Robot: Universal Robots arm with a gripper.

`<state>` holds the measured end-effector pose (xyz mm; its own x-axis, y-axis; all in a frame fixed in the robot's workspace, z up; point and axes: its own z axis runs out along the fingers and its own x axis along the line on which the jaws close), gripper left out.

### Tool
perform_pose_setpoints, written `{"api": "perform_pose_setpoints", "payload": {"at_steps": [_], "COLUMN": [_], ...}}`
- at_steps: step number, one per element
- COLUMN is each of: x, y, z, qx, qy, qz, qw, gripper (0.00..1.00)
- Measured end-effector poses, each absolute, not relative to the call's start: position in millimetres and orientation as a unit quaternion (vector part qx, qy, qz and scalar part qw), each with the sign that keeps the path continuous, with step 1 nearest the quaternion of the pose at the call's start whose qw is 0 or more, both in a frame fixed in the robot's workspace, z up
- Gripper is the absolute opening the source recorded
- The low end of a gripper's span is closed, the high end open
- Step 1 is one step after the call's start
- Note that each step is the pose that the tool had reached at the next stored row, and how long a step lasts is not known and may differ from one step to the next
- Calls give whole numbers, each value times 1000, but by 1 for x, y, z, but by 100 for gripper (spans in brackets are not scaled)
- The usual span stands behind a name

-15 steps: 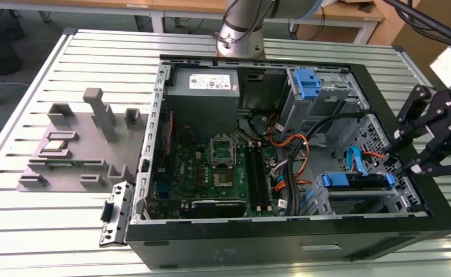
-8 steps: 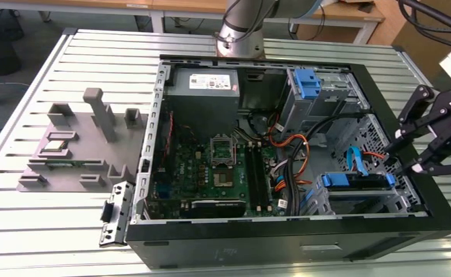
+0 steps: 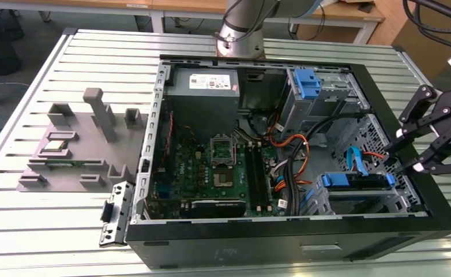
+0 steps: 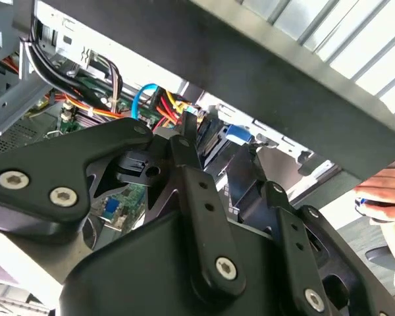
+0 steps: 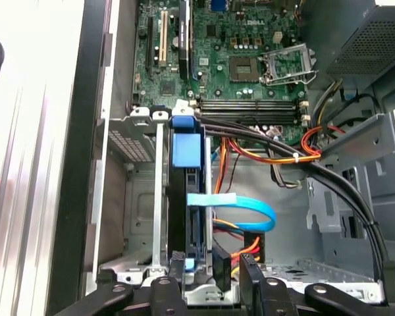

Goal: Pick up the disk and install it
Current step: 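Insert the second disk wire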

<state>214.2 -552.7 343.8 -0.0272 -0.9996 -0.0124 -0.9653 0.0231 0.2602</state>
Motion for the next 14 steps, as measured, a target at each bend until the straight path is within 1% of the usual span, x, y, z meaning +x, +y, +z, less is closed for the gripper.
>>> {"api": "perform_pose_setpoints", "payload": {"at_steps": [9, 14], "x": [218, 218], "y": [-550, -550], "z": [340, 339], "qx": [691, 690], "qy": [-709, -709], "qz": [-108, -109], "qw": [97, 98], "gripper": [46, 46]}}
